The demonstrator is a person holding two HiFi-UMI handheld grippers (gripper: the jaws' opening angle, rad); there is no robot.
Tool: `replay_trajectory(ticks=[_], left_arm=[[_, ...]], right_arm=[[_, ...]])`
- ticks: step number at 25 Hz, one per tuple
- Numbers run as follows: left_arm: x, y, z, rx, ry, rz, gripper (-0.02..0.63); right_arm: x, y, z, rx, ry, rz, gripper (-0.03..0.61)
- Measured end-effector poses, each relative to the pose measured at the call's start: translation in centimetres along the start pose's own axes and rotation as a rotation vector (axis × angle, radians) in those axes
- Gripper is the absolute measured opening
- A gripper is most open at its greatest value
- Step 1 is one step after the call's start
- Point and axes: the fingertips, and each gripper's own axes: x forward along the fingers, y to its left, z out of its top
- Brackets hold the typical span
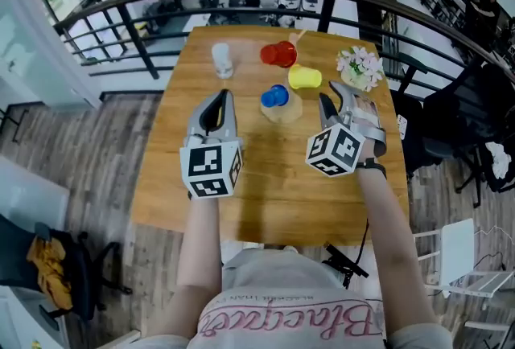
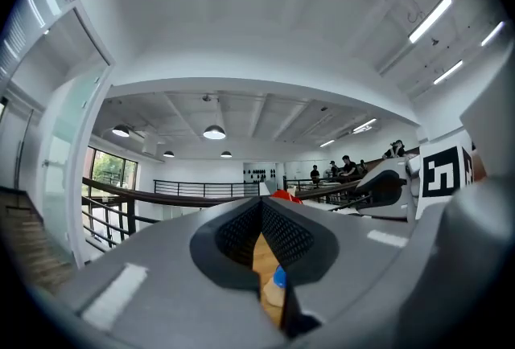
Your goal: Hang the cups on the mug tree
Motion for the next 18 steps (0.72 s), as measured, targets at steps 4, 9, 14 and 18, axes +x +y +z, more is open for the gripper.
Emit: replay_trajectory(ticks=[4, 9, 14, 18], left_arm=[[-0.6, -0.1, 0.8, -0.018, -0.022, 0.008, 0.015], [-1.0, -1.0, 1.8, 0.000, -0.046, 0.008, 0.015], [-1.2, -1.8, 2.1, 0.003, -0.057, 0.006, 0.016], [-1.3, -2.1, 2.4, -0.011, -0.066, 0.007, 0.017]], right_arm=[[-1.8, -1.2, 0.4, 0.184, -0.046, -0.031, 0.071], [-4.4, -2.9, 0.4, 0.447, -0.135, -0.073, 0.002], [-6.6, -4.0, 0.4, 0.567, -0.211, -0.070, 0.002], [-8.4, -4.9, 0.7, 0.654, -0.283, -0.052, 0.002]])
